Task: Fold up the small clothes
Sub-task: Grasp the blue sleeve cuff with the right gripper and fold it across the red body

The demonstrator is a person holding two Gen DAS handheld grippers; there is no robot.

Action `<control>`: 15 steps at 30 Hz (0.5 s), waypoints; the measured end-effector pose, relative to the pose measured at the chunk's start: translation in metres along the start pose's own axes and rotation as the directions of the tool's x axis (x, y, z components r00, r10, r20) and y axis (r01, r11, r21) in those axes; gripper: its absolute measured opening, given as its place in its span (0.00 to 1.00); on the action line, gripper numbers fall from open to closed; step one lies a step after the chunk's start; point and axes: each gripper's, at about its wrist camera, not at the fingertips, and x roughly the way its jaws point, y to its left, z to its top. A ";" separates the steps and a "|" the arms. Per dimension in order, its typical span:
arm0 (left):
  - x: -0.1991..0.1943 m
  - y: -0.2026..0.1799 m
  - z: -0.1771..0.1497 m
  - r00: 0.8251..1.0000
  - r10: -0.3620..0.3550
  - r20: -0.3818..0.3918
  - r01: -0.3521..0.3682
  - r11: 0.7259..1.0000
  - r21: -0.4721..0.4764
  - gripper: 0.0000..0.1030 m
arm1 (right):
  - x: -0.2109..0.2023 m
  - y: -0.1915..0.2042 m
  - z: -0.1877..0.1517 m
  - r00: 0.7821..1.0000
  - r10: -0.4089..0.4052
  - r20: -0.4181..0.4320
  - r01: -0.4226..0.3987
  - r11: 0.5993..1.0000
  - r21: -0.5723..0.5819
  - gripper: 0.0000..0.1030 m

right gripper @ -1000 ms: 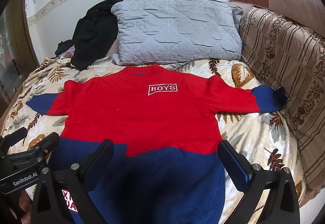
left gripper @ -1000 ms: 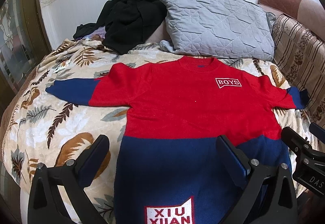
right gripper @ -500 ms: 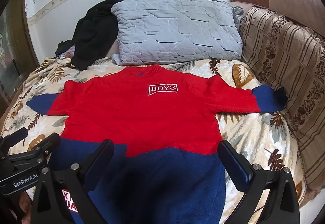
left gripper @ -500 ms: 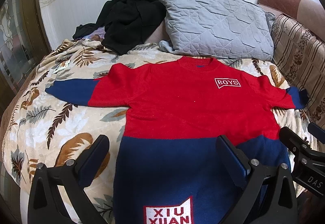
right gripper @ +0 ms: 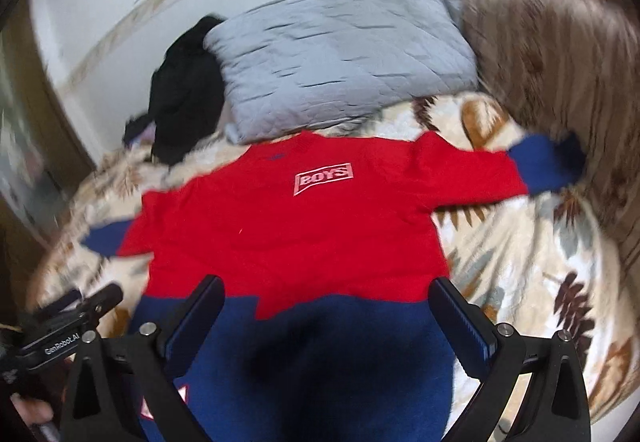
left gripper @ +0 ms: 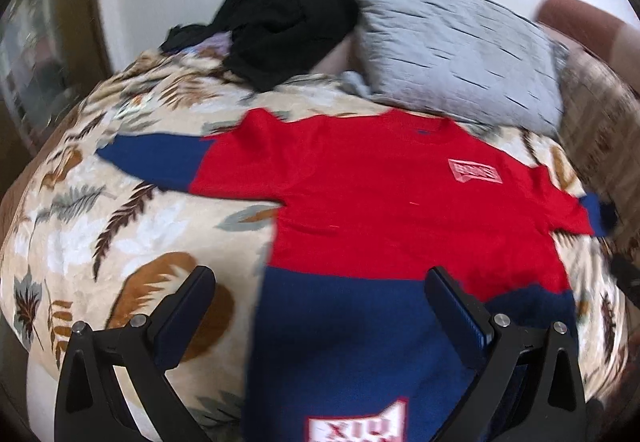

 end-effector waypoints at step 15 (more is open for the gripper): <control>0.082 0.216 0.020 0.949 0.300 -0.096 -0.314 0.877 -0.364 1.00 | 0.061 -0.304 0.059 0.993 0.007 0.117 -0.092 0.664 0.742 0.77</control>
